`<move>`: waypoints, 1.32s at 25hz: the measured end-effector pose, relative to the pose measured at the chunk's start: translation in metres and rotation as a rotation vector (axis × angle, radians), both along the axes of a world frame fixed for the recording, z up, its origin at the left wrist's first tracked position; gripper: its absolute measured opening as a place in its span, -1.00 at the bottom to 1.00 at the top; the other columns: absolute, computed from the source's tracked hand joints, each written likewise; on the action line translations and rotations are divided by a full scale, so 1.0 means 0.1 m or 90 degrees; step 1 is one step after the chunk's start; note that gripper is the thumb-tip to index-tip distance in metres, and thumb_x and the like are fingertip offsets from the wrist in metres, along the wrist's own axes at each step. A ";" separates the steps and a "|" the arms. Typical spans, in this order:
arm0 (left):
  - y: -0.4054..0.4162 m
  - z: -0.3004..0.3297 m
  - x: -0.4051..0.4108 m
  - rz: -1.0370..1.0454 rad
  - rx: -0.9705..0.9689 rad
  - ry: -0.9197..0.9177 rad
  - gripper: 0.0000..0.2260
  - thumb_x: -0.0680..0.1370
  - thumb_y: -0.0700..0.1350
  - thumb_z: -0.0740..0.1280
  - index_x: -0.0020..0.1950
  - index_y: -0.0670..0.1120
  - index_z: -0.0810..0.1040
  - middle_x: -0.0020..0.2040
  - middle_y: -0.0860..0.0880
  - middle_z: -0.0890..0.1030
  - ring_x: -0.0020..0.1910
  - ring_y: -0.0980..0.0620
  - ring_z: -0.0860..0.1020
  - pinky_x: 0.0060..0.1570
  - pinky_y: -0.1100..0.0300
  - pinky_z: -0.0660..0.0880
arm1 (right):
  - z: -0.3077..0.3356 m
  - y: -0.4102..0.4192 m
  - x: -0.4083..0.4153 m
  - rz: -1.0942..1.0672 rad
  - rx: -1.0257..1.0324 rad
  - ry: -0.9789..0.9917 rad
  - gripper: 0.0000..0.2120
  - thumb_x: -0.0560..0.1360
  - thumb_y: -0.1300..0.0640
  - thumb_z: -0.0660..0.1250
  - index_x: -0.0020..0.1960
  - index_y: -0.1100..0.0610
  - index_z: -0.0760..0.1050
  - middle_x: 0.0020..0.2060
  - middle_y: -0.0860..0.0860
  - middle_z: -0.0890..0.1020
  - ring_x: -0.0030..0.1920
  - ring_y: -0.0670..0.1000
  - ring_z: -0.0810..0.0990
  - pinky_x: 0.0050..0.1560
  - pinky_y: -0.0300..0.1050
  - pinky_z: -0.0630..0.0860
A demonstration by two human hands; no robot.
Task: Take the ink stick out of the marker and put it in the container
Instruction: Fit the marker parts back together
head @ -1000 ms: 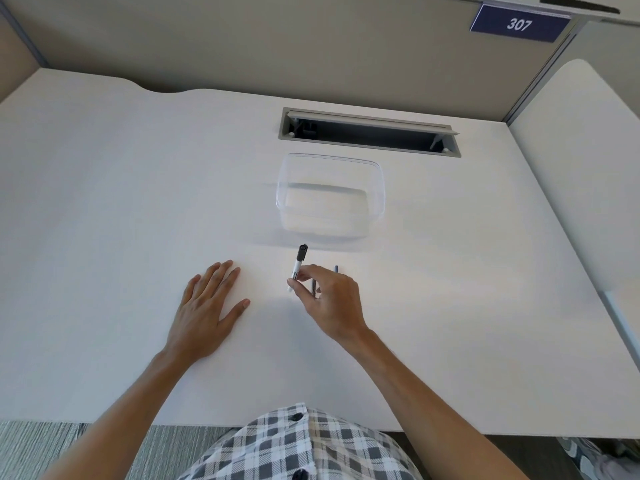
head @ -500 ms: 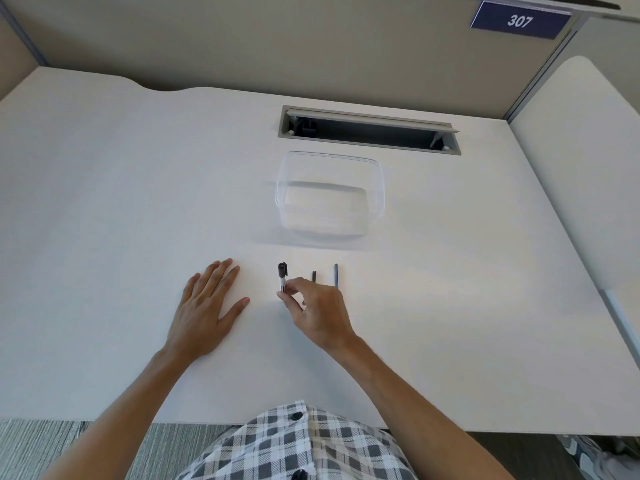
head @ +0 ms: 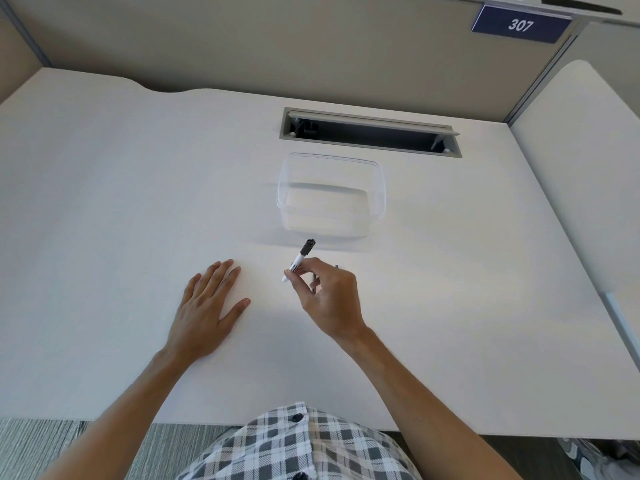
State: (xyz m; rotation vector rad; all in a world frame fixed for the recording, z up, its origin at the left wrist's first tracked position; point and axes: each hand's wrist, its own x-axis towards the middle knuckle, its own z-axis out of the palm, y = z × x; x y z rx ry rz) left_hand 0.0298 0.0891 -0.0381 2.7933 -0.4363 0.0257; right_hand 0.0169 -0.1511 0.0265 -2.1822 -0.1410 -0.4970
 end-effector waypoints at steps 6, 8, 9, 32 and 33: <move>0.00 0.00 0.00 0.001 0.003 0.002 -0.40 0.60 0.27 -0.02 0.57 0.01 0.16 0.59 0.03 0.16 0.58 0.02 0.07 0.53 0.05 -0.03 | 0.02 0.08 0.00 0.038 0.046 -0.039 -0.87 0.53 0.10 0.40 -0.10 0.16 0.63 -0.18 -0.04 0.74 -0.35 0.00 0.65 -0.32 -0.07 0.61; 0.00 0.00 0.00 0.002 0.000 0.001 -0.40 0.59 0.27 -0.01 0.57 0.01 0.16 0.59 0.03 0.17 0.58 0.02 0.08 0.53 0.05 -0.02 | -0.13 0.11 -0.05 0.056 -0.013 -0.018 -0.91 0.51 0.14 0.42 -0.08 0.18 0.62 -0.19 -0.01 0.74 -0.32 0.02 0.68 -0.31 -0.02 0.63; 0.00 0.00 0.00 0.002 -0.001 0.000 -0.39 0.59 0.27 -0.01 0.57 0.01 0.17 0.59 0.03 0.17 0.58 0.02 0.08 0.53 0.04 -0.02 | -0.21 0.12 -0.07 0.056 -0.042 -0.001 -0.91 0.50 0.15 0.43 -0.07 0.18 0.61 -0.20 0.00 0.74 -0.32 0.02 0.69 -0.33 -0.01 0.63; 0.00 0.00 -0.01 0.000 -0.006 -0.010 -0.40 0.59 0.27 -0.01 0.56 -0.01 0.19 0.59 0.02 0.19 0.57 0.01 0.10 0.53 0.01 0.03 | -0.22 0.16 -0.13 0.034 -0.142 0.043 -0.89 0.47 0.09 0.43 -0.13 0.13 0.58 -0.26 -0.06 0.74 -0.46 0.05 0.62 -0.43 -0.09 0.56; 0.00 0.00 -0.01 0.000 -0.006 -0.009 -0.40 0.59 0.27 -0.01 0.56 -0.01 0.19 0.59 0.02 0.19 0.57 0.01 0.10 0.53 0.02 0.02 | -0.20 0.16 -0.11 0.030 -0.151 0.046 -0.89 0.47 0.09 0.44 -0.13 0.13 0.58 -0.26 -0.07 0.74 -0.46 0.05 0.62 -0.42 -0.13 0.55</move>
